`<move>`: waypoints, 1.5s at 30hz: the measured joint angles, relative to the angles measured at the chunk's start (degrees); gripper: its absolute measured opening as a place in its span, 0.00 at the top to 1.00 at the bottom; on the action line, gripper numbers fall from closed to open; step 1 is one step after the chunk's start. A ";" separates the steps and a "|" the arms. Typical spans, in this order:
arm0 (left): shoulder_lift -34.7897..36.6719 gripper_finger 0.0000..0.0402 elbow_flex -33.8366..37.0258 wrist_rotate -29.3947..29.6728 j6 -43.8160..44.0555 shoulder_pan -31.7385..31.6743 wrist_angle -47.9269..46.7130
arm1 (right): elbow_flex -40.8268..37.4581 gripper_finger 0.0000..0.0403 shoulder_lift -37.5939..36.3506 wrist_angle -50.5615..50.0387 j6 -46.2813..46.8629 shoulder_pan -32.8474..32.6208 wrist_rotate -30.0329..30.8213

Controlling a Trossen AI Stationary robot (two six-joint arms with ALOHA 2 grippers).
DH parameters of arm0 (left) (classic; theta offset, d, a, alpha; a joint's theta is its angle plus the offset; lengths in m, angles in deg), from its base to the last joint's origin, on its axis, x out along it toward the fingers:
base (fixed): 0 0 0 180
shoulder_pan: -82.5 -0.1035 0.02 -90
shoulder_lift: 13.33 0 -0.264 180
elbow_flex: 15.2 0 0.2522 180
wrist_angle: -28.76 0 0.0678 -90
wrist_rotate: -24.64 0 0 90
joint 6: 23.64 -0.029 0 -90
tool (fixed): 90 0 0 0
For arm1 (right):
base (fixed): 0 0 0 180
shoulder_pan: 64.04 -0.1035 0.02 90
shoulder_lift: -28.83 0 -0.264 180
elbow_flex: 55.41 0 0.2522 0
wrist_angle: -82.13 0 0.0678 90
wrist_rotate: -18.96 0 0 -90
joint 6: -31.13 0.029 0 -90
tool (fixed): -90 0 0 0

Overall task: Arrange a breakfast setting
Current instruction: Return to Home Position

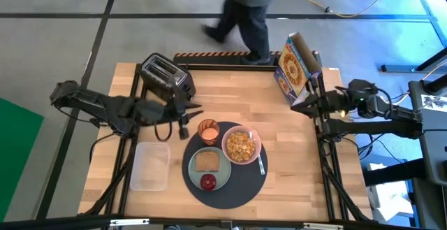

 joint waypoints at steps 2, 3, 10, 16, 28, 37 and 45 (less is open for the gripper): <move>0.09 0.81 0.94 -5.89 -3.91 -3.51 7.46 | -0.76 0.99 -1.19 0.30 -0.45 0.00 -1.31; 0.15 0.81 2.37 -8.50 -5.60 -5.03 12.16 | -1.72 0.99 -1.89 0.25 -0.48 0.00 -1.72; 3.60 0.81 16.36 -25.65 -8.35 -14.97 35.06 | -16.93 0.99 -7.33 12.34 3.91 0.00 -2.52; 12.72 0.81 26.04 -30.84 -4.27 -21.64 34.44 | -22.66 1.00 -12.53 13.76 5.57 0.00 -2.45; 39.03 0.81 44.50 -33.12 1.59 -23.79 34.69 | -25.10 1.00 -22.55 10.80 6.88 0.00 -0.87; 47.89 0.81 48.76 -38.70 0.02 -23.77 30.44 | -28.25 1.00 -23.54 10.74 8.55 0.00 2.19; 53.61 0.81 48.78 -37.25 -0.14 -23.77 20.17 | -29.66 1.00 -23.58 11.19 8.55 0.00 3.06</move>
